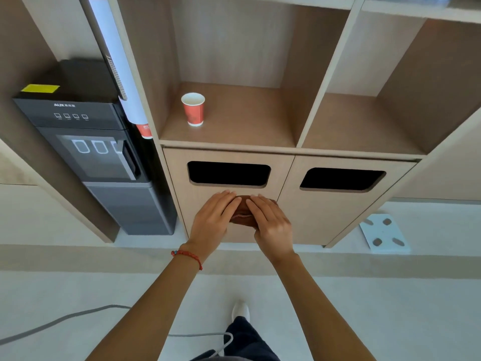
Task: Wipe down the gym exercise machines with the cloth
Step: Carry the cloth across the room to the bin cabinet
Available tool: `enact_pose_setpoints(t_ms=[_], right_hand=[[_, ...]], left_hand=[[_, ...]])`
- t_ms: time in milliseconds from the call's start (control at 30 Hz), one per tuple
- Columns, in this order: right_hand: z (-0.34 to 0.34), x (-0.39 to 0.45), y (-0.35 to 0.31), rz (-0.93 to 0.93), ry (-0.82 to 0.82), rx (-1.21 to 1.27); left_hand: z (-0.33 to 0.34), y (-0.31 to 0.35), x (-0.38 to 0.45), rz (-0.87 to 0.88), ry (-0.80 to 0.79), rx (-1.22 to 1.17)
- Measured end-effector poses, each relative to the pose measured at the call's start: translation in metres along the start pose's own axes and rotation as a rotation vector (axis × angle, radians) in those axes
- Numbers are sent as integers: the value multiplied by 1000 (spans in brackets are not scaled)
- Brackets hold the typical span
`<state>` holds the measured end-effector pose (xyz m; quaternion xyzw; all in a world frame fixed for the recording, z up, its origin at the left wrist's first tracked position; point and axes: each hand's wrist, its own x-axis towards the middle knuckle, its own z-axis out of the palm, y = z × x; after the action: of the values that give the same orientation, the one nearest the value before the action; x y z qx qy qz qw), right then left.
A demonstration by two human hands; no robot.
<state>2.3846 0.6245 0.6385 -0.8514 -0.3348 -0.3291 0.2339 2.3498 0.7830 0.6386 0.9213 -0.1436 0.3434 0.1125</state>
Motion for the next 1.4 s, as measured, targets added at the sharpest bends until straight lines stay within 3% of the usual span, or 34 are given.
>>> enact_pose_setpoints(t_ms=[400,1400], right_hand=[[51,83,84,-47,6,33],[172,217,172,41,-61,-59]], left_hand=[[59,-45,92,-36,40,50],[165,-189,223,32,-23,-38]])
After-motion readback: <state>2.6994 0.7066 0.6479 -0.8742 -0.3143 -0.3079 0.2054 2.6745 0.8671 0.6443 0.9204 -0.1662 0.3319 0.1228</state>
